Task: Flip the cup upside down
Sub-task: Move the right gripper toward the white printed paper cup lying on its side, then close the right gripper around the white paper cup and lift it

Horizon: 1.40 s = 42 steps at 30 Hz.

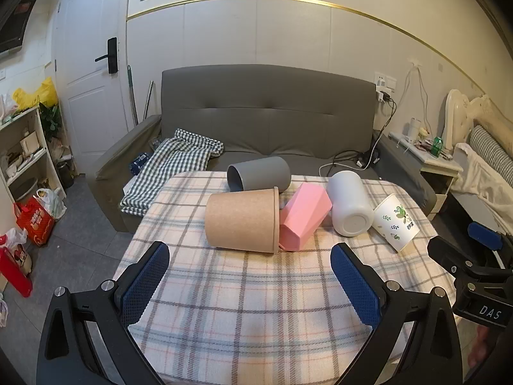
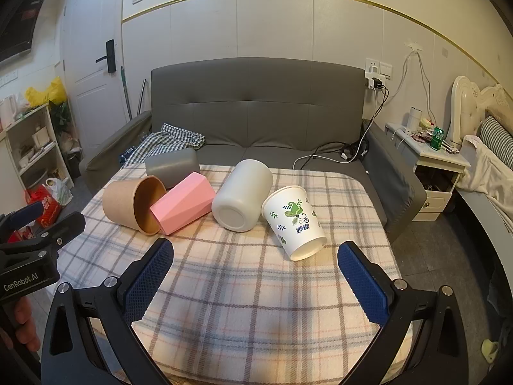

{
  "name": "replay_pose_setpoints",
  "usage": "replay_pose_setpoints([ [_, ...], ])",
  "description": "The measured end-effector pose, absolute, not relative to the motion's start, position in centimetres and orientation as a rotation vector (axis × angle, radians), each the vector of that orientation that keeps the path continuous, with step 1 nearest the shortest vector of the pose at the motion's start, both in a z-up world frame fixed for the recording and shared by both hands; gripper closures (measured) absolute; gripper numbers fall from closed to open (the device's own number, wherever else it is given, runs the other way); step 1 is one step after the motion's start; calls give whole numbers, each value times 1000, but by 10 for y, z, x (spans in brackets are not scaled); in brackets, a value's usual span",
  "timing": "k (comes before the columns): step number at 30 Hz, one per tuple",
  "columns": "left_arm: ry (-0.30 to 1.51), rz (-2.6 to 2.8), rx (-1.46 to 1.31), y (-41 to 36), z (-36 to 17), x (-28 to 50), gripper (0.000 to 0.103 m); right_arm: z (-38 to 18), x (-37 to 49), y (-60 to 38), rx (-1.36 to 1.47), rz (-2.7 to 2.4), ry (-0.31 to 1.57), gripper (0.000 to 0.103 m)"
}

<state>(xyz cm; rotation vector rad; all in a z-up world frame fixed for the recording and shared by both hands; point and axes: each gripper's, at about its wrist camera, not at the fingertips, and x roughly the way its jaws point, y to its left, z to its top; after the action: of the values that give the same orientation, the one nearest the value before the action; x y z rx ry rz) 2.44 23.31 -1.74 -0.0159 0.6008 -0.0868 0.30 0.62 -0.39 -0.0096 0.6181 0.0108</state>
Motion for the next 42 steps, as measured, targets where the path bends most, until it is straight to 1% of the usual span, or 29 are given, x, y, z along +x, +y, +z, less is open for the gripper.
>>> replay_pose_setpoints([
  [31, 603, -85, -16, 235, -19, 24, 0, -9, 4, 6, -13, 16, 631, 0],
  [42, 641, -53, -21, 225, -30, 41, 0, -9, 34, -21, -75, 48, 673, 0],
])
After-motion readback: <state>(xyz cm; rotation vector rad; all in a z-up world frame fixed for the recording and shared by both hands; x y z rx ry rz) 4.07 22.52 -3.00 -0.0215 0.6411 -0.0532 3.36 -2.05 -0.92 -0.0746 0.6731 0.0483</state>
